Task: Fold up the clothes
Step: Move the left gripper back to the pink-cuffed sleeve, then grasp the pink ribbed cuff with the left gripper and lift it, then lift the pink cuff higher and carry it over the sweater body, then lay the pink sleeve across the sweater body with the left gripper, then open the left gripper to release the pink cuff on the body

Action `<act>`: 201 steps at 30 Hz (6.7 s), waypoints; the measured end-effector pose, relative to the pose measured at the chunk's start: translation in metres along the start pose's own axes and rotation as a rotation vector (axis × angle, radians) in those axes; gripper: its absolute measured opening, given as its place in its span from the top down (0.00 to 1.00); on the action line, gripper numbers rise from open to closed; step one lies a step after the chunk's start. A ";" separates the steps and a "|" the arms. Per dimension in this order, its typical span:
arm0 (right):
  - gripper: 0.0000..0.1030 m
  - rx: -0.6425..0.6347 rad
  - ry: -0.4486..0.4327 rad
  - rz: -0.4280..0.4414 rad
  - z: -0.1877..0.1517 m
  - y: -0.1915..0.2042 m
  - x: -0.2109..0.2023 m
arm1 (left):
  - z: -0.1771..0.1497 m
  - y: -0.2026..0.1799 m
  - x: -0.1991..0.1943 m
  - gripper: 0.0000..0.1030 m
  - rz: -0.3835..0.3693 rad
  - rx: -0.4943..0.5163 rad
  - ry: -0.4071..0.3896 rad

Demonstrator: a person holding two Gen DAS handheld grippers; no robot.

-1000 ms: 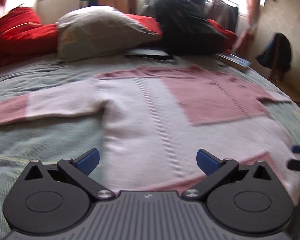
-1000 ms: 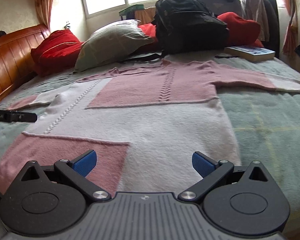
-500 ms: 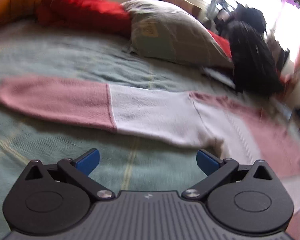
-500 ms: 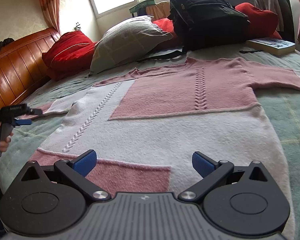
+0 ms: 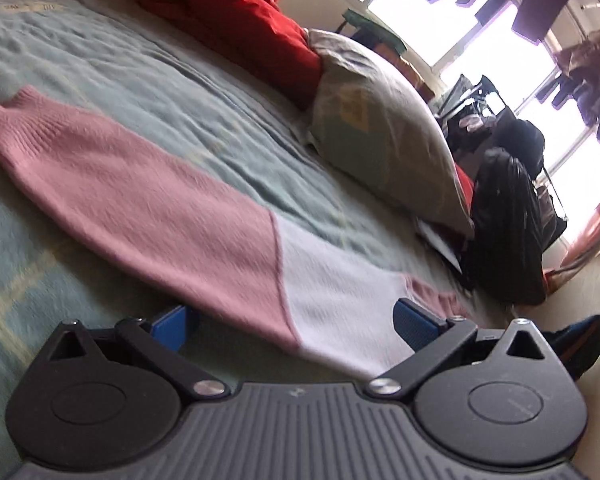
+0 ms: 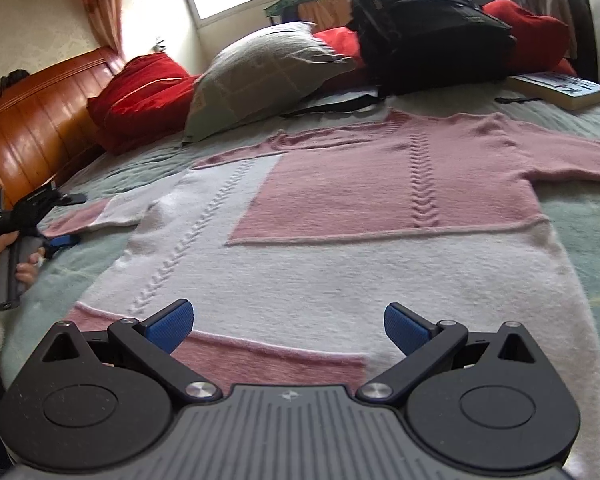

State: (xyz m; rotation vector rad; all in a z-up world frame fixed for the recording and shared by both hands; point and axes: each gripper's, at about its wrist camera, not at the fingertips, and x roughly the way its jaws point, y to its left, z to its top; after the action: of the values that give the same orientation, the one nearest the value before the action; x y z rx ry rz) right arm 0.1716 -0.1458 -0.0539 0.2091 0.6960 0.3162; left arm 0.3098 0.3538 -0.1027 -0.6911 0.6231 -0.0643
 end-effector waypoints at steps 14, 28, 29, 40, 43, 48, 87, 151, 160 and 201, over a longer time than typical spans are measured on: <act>0.00 -0.179 0.153 0.207 0.019 0.068 0.002 | 0.015 0.014 0.009 0.01 0.022 -0.031 -0.114; 0.00 -0.228 0.143 0.229 0.025 0.087 -0.001 | 0.039 0.026 0.026 0.01 0.056 -0.091 -0.219; 0.00 -0.225 0.142 0.221 0.025 0.086 -0.001 | 0.040 0.026 0.026 0.01 0.059 -0.095 -0.227; 0.00 -0.240 0.119 0.219 0.023 0.086 -0.009 | 0.048 0.004 0.011 0.01 0.035 -0.097 -0.244; 0.00 -0.242 0.108 0.215 0.023 0.083 -0.014 | 0.050 -0.004 0.011 0.01 0.026 -0.098 -0.246; 0.00 -0.225 0.094 0.196 0.025 0.075 -0.022 | 0.051 -0.022 0.011 0.01 0.003 -0.106 -0.224; 0.00 -0.155 0.190 0.087 -0.006 -0.014 -0.084 | 0.022 -0.235 0.041 0.01 -0.050 0.099 -0.083; 0.00 -0.014 0.199 0.095 -0.023 -0.074 -0.083 | -0.130 -0.357 0.189 0.01 -0.117 0.261 0.319; 0.00 -0.004 0.189 0.099 -0.021 -0.076 -0.085 | -0.146 -0.341 0.176 0.01 -0.156 0.242 0.361; 0.00 0.001 0.212 0.033 -0.016 -0.067 -0.072 | -0.111 -0.373 0.103 0.01 -0.228 0.492 0.313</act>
State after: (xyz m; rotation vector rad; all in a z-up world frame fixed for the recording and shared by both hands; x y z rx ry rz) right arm 0.1239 -0.2320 -0.0426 0.1900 0.9030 0.3733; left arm 0.3863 -0.0259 0.0065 -0.2704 0.7884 -0.5284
